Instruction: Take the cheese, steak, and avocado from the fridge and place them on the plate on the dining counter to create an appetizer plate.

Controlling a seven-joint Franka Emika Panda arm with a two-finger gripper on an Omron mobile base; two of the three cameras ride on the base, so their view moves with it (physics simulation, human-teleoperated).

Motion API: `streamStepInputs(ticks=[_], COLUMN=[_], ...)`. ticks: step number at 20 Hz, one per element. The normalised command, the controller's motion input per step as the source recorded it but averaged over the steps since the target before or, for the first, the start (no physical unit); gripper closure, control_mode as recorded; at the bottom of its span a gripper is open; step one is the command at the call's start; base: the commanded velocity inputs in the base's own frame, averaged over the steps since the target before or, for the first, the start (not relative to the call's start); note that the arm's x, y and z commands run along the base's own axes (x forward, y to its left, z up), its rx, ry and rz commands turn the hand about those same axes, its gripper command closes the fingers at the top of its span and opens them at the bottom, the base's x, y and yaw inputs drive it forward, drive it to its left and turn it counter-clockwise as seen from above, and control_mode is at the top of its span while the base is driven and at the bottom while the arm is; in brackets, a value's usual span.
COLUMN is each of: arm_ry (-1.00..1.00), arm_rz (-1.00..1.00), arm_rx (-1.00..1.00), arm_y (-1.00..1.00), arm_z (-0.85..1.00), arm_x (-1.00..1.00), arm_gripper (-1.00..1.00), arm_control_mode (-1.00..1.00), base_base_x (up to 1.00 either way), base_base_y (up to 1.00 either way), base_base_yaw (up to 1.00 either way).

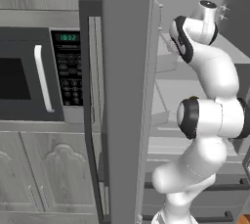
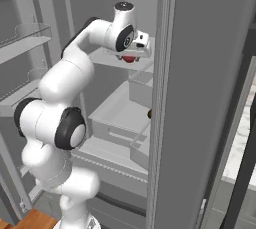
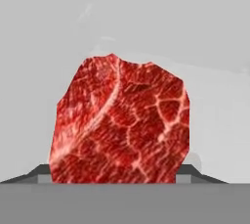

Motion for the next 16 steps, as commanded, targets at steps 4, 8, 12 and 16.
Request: streamStepInputs(ticks=[4, 8, 12, 16], arm_ry=[-0.47, -0.15, -0.01, -0.01], arm_rz=[-0.04, 0.0, 0.0, 0.0], arm_rx=[-0.01, 0.0, 0.0, 0.0], arm_y=[0.0, 0.0, -0.06, -0.22], arm_z=[-0.75, 0.35, 0.84, 0.82], arm_x=[-0.63, -0.61, -0.98, -1.0], arm_gripper=[1.0, 1.0, 1.0, 1.0], arm_control_mode=[-1.0, -1.0, -1.0, -1.0], base_base_x=[0.0, 0.0, 0.0, 0.0], base_base_y=[0.0, 0.0, 0.0, 0.0], base_base_yaw=[0.0, 0.0, 0.0, 0.0])
